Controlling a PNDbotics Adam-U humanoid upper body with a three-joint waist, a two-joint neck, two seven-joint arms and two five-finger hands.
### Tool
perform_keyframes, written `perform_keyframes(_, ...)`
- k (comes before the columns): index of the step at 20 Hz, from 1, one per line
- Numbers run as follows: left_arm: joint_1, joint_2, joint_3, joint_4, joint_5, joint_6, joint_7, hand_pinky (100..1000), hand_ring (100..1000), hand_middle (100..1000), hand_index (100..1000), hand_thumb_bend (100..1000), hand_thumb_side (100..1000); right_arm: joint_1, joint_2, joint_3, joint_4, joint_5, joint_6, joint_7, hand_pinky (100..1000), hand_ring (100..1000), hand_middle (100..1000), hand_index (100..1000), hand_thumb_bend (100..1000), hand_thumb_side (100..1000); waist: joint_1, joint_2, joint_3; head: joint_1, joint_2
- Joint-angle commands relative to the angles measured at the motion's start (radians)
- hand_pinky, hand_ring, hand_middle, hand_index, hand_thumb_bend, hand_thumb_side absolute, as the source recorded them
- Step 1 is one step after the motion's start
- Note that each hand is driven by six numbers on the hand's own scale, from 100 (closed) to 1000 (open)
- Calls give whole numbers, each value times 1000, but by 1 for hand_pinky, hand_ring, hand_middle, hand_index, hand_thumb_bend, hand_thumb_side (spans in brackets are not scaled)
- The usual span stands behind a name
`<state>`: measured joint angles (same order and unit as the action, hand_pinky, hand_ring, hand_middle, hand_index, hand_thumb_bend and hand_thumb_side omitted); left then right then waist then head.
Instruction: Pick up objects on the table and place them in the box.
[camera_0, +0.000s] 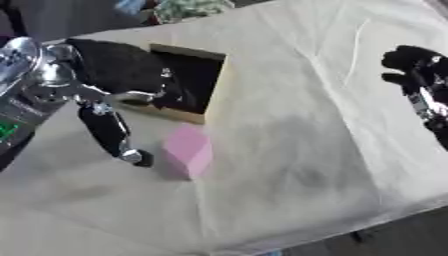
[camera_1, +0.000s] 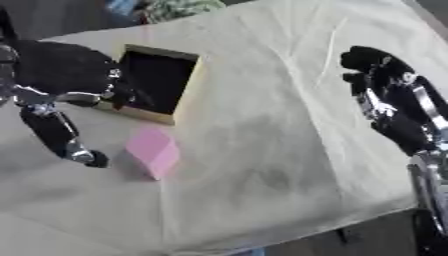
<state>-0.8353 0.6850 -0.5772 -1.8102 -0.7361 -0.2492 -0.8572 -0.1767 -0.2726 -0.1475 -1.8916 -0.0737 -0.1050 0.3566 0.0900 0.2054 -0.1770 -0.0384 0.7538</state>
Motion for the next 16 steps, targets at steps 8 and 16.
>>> perform_keyframes(8, -16, -50, -10, 116, -78, -103, -50, 822, 679, 550, 932, 571, 420, -15, -12, 1, -9, -12, -1, 5, 868, 899, 814, 883, 100, 438, -8, -10, -3, -20, -23)
perform_keyframes(16, -24, -97, -4, 179, -127, -116, -50, 845, 700, 570, 956, 561, 421, -16, -9, 2, -9, -14, -1, 7, 868, 899, 813, 883, 100, 437, -9, -7, -8, -23, -35)
